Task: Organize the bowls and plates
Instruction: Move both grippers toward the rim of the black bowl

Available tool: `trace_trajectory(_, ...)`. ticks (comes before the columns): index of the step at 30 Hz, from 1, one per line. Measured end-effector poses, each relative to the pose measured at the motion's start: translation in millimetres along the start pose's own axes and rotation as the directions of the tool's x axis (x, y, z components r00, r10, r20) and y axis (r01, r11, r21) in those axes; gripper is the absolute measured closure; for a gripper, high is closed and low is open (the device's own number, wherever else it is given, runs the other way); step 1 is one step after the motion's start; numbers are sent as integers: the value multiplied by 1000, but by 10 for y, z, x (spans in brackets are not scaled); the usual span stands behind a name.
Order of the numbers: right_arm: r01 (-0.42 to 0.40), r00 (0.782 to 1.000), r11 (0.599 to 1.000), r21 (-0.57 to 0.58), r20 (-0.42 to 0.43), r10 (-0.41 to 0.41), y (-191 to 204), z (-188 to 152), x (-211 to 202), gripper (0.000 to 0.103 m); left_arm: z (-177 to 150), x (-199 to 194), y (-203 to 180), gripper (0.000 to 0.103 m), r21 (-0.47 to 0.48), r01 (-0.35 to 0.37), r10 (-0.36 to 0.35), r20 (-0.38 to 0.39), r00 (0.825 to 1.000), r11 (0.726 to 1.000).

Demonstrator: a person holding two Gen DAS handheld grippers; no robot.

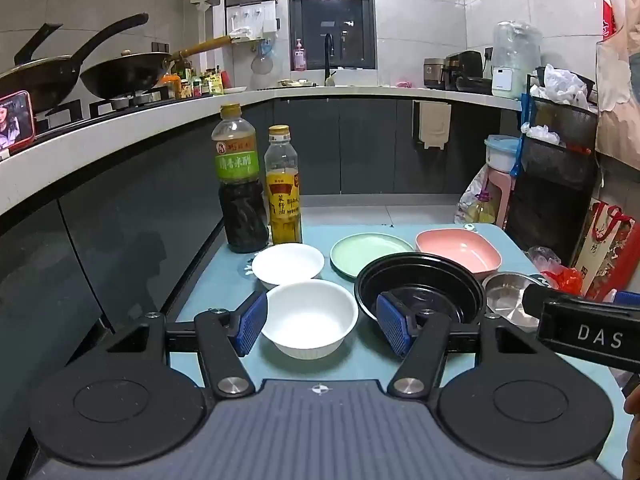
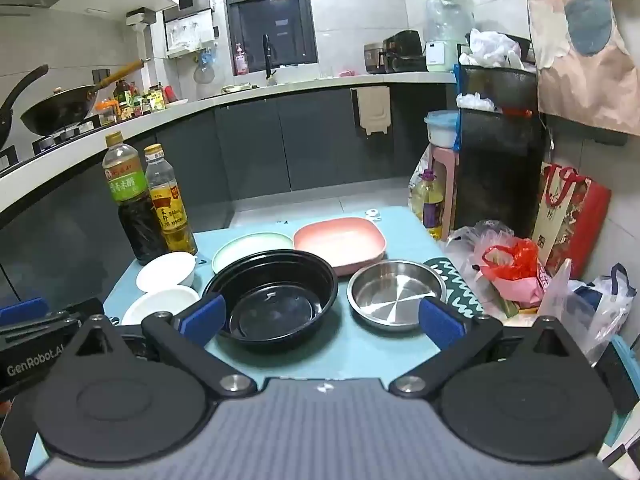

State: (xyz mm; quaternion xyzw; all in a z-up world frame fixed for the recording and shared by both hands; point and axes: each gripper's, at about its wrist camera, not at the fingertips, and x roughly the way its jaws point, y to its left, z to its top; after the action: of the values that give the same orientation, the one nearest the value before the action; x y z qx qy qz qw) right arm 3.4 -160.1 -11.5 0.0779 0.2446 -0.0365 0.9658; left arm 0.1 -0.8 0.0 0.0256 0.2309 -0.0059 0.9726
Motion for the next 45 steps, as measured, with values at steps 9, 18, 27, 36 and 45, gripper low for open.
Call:
trace_trajectory(9,-7,999,1000,-1,-50,7,-23,-107,184,47,-48,184,-16,45,5,2,-2,-46,999,1000)
trace_trajectory(18,-20,995,1000,-11,-100,19,13,-129,297,47,-133,291,31,45,-35,-16,13,-94,995,999)
trace_trajectory(27,-9,993,1000,-1,-121,9,-32,-145,376,47,-134,402,5,45,-41,-17,13,-113,993,999)
trace_trajectory(36,-6,989,1000,4,-145,7,-57,-160,470,47,-146,489,-8,45,-41,-14,8,-130,991,999)
trace_trajectory(45,-10,986,1000,4,-164,11,-91,-182,544,47,-159,612,-14,45,-48,-22,14,-158,987,999)
